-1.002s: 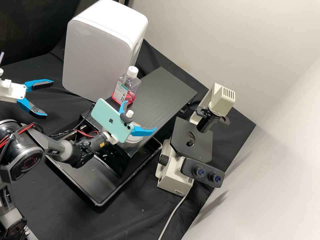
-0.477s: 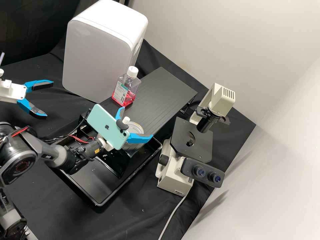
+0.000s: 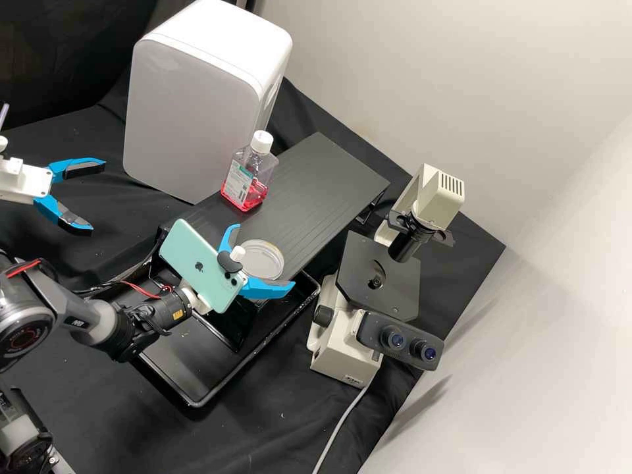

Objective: Remove the lid from the petri dish

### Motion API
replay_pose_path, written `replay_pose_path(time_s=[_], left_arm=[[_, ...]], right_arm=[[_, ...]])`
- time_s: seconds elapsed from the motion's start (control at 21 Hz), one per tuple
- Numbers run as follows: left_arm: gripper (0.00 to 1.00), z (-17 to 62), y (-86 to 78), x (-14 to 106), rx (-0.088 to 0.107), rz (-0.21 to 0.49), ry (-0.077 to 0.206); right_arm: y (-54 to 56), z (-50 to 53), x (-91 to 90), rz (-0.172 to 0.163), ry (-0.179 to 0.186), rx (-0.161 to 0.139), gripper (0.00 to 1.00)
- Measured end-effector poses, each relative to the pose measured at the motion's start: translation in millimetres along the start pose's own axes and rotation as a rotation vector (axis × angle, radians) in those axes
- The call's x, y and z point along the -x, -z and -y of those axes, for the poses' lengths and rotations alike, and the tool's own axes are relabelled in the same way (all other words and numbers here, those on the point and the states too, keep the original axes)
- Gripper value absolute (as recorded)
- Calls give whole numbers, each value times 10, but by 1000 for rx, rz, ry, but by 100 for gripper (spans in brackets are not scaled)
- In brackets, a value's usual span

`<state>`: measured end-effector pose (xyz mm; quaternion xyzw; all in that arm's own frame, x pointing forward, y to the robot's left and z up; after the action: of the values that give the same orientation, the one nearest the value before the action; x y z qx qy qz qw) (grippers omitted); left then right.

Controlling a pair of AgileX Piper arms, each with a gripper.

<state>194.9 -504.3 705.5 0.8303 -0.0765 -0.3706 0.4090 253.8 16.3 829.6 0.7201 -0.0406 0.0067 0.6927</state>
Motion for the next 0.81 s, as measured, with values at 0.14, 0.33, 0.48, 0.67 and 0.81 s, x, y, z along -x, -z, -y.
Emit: replay_pose_path(time_s=[0.14,0.33,0.48,0.67,0.81], left_arm=[[100,0,0,0,0,0,0],[100,21,5,-6,3,-1,9],[100,30,7,-8,5,-2,13],[100,47,5,-14,7,0,21],[100,47,5,-14,7,0,21]], right_arm=[[-25,20,-12,7,3,-1,100],[-84,68,-35,32,18,-4,100],[-96,79,-39,37,22,-4,100],[-105,93,-45,43,17,-11,100],[-113,99,-50,44,16,-12,100]])
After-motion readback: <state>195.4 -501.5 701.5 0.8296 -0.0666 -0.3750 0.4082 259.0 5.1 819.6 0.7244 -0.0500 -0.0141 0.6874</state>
